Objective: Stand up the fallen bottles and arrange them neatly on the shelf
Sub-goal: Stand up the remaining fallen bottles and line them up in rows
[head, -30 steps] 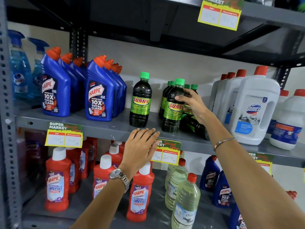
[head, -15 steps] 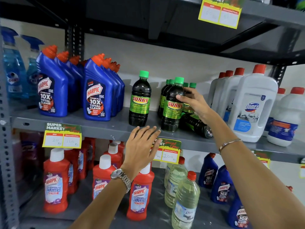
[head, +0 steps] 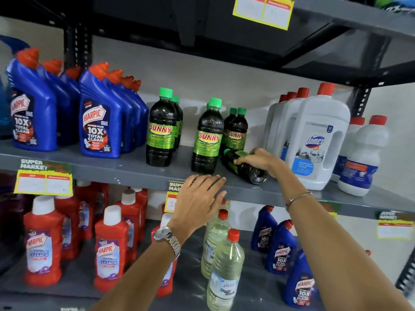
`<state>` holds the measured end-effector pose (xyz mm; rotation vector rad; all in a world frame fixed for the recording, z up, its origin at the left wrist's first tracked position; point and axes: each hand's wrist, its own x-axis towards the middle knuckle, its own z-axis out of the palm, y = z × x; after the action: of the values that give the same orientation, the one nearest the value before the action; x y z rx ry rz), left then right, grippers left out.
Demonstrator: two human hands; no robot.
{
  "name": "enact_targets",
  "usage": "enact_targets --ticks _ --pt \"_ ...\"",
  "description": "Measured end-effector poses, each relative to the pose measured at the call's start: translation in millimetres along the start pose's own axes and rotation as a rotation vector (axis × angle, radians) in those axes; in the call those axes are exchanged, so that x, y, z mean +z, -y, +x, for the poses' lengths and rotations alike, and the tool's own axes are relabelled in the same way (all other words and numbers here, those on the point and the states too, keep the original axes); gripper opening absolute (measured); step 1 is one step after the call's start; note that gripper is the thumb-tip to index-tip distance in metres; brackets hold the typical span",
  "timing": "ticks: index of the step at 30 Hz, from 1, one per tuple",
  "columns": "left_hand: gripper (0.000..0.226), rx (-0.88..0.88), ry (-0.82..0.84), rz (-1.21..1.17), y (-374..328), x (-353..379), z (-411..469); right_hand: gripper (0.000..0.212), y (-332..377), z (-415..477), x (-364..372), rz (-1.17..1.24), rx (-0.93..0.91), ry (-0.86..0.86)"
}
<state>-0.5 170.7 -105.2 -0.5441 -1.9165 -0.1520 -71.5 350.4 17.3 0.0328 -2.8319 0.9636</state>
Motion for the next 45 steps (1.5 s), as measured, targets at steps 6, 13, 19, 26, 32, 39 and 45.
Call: enact_targets --ticks 6,13,19,26,32,39,45 --pt "0.028 0.003 -0.103 0.040 -3.4 5.8 0.8 0.075 -23.3 -7.6 9.8 0.423 -0.121 -0.257" --pt "0.029 -0.018 -0.075 0.066 -5.0 5.9 -0.6 0.066 -30.9 -16.9 19.8 0.684 -0.277 -0.369" --pt "0.030 -0.030 -0.065 0.046 -5.0 6.9 -1.0 0.073 -31.5 -23.5 17.7 0.586 -0.323 -0.342" --pt "0.029 -0.030 -0.056 0.041 -5.0 4.5 -0.7 0.098 -29.7 -30.2 14.9 0.496 -0.246 -0.299" --pt "0.031 -0.045 -0.026 0.025 -5.5 1.8 -0.5 0.086 11.6 -29.8 -43.9 0.804 -0.271 -0.323" --pt "0.033 -0.049 -0.006 -0.002 -5.3 -0.7 0.4 0.048 24.1 -30.2 -67.3 0.544 -0.282 -0.163" --pt "0.032 -0.047 -0.010 0.002 -4.7 -0.7 -0.2 0.069 18.1 -25.2 -66.1 0.383 -0.294 -0.264"
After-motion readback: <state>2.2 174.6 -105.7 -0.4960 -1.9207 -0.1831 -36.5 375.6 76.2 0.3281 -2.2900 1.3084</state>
